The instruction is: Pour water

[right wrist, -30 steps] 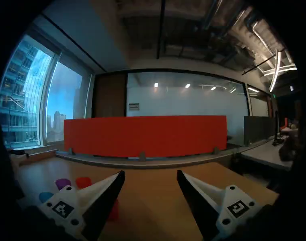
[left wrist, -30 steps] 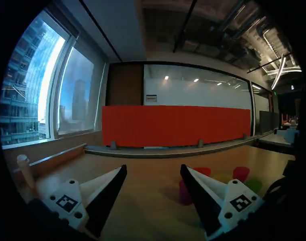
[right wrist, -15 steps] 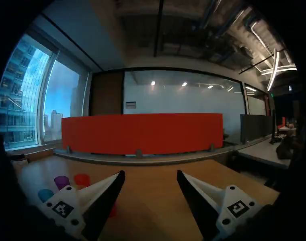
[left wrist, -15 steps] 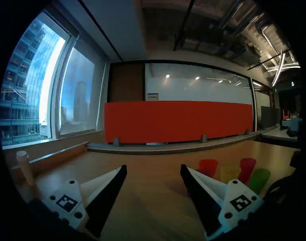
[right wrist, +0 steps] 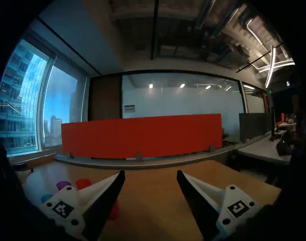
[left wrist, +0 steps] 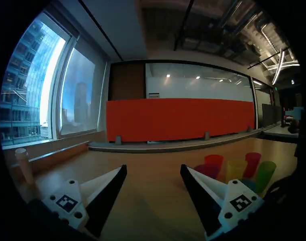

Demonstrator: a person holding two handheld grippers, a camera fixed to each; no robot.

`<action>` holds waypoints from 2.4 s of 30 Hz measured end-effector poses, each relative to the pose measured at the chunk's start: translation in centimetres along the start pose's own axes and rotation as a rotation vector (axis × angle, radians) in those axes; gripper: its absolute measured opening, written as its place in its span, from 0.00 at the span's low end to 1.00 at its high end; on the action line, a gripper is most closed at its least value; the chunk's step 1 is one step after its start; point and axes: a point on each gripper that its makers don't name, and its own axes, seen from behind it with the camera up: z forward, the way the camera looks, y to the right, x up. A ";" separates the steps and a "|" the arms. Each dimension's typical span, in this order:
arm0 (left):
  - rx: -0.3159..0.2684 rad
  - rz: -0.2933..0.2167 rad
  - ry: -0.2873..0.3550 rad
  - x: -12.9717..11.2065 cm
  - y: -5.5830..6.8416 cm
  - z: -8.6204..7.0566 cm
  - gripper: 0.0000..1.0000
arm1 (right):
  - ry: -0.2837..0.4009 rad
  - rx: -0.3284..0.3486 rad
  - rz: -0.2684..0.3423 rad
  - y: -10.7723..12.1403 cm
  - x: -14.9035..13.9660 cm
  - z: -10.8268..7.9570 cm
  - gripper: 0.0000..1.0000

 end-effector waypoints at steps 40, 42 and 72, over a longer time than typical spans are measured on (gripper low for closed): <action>0.002 -0.019 -0.030 -1.5 -0.3 0.4 0.99 | 0.017 0.025 -0.039 -0.6 1.0 0.4 1.00; 0.002 -0.019 -0.030 -1.5 -0.3 0.4 0.99 | 0.022 0.027 -0.050 -0.6 1.0 0.5 1.00; 0.002 -0.018 -0.030 -1.4 -0.3 0.3 0.99 | 0.047 0.039 -0.085 -0.3 -3.4 2.6 1.00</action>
